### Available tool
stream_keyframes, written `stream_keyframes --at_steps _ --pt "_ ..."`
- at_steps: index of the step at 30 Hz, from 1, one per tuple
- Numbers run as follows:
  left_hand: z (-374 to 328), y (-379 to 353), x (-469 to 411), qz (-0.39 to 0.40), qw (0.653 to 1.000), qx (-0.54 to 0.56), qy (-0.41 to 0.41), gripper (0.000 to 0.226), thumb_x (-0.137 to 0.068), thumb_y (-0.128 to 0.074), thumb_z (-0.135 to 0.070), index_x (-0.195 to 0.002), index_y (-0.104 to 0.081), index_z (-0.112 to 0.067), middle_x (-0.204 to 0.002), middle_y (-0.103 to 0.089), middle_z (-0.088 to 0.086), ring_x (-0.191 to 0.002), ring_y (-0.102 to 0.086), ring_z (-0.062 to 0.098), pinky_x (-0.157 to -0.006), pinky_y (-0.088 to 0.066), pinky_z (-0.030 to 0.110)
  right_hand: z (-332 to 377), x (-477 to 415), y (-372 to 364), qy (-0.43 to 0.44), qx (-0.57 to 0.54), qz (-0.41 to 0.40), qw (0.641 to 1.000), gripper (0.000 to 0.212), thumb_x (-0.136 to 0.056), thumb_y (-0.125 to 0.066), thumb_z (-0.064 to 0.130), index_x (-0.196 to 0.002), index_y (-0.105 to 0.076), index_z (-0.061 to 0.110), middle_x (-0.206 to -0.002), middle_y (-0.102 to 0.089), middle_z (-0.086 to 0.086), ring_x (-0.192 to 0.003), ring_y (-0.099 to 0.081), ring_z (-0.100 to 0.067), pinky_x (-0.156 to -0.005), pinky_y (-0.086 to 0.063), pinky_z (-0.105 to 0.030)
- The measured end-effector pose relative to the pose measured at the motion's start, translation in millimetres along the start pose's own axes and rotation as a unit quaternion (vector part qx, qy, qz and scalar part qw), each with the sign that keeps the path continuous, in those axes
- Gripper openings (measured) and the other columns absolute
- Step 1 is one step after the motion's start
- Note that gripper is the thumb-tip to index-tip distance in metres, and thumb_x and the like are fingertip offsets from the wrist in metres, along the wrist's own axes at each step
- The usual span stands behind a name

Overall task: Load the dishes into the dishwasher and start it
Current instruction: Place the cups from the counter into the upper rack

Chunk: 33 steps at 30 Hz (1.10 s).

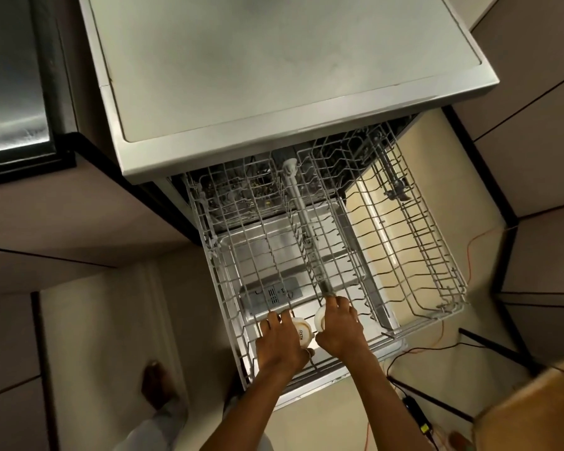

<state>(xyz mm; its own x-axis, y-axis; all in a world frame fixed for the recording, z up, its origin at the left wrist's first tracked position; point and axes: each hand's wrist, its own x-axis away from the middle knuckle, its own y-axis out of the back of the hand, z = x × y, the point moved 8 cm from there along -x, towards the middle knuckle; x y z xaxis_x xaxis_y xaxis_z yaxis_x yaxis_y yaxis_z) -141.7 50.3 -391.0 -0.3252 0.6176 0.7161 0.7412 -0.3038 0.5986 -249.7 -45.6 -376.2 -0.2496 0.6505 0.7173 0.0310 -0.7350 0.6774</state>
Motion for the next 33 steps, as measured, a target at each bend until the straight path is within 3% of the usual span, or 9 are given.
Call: stream_keyframes --at_steps 10,16,21,25,30,33 --pt "-10 79 42 -0.036 0.998 -0.045 -0.023 0.072 -0.086 -0.068 -0.052 -0.14 -0.039 -0.015 -0.142 -0.04 0.008 -0.134 -0.035 0.03 -0.102 -0.044 0.043 35 45 53 -0.001 -0.074 -0.061 0.995 0.061 -0.091 -0.064 0.032 -0.144 -0.041 0.013 -0.143 -0.041 -0.015 -0.133 -0.039 -0.037 -0.105 -0.043 -0.053" --pt "-8 180 88 -0.117 0.992 -0.012 -0.052 0.065 -0.09 -0.063 -0.049 -0.139 -0.041 -0.012 -0.141 -0.043 0.01 -0.134 -0.035 0.03 -0.1 -0.045 0.042 108 99 114 0.067 -0.187 -0.121 0.973 0.047 -0.094 -0.065 0.027 -0.137 -0.054 0.009 -0.136 -0.05 -0.017 -0.126 -0.05 -0.033 -0.104 -0.041 -0.035" --pt "29 273 137 -0.195 0.977 0.064 -0.054 0.062 -0.092 -0.059 -0.053 -0.14 -0.043 -0.017 -0.138 -0.047 0.006 -0.13 -0.039 0.028 -0.098 -0.048 0.045 198 141 160 0.142 -0.218 -0.139 0.955 0.036 -0.095 -0.063 0.034 -0.126 -0.062 0.016 -0.13 -0.059 -0.008 -0.118 -0.058 -0.025 -0.099 -0.048 -0.037" --pt "86 355 172 -0.284 0.946 0.15 -0.053 0.056 -0.091 -0.062 -0.051 -0.137 -0.049 -0.021 -0.132 -0.055 0.001 -0.124 -0.048 0.024 -0.096 -0.05 0.043 296 169 193 0.229 -0.222 -0.138 0.938 0.026 -0.097 -0.063 0.032 -0.118 -0.067 0.017 -0.113 -0.062 0.002 -0.094 -0.061 -0.011 -0.082 -0.042 -0.023" --pt "175 455 193 -0.369 0.911 0.18 -0.038 0.051 -0.09 -0.066 -0.049 -0.131 -0.056 -0.019 -0.126 -0.059 0.001 -0.119 -0.054 0.023 -0.097 -0.048 0.039 438 189 210 0.322 -0.205 -0.147 0.913 0.019 -0.094 -0.066 0.028 -0.108 -0.07 0.017 -0.109 -0.065 0.0 -0.094 -0.064 -0.01 -0.082 -0.045 -0.015" --pt "241 516 191 -0.402 0.889 0.218 -0.017 0.051 -0.089 -0.068 -0.049 -0.129 -0.058 -0.02 -0.119 -0.061 0.0 -0.111 -0.058 0.023 -0.095 -0.049 0.04 525 196 205 0.368 -0.166 -0.146 0.903 0.021 -0.092 -0.067 0.028 -0.109 -0.07 0.015 -0.113 -0.065 -0.003 -0.099 -0.065 -0.014 -0.093 -0.051 -0.03"
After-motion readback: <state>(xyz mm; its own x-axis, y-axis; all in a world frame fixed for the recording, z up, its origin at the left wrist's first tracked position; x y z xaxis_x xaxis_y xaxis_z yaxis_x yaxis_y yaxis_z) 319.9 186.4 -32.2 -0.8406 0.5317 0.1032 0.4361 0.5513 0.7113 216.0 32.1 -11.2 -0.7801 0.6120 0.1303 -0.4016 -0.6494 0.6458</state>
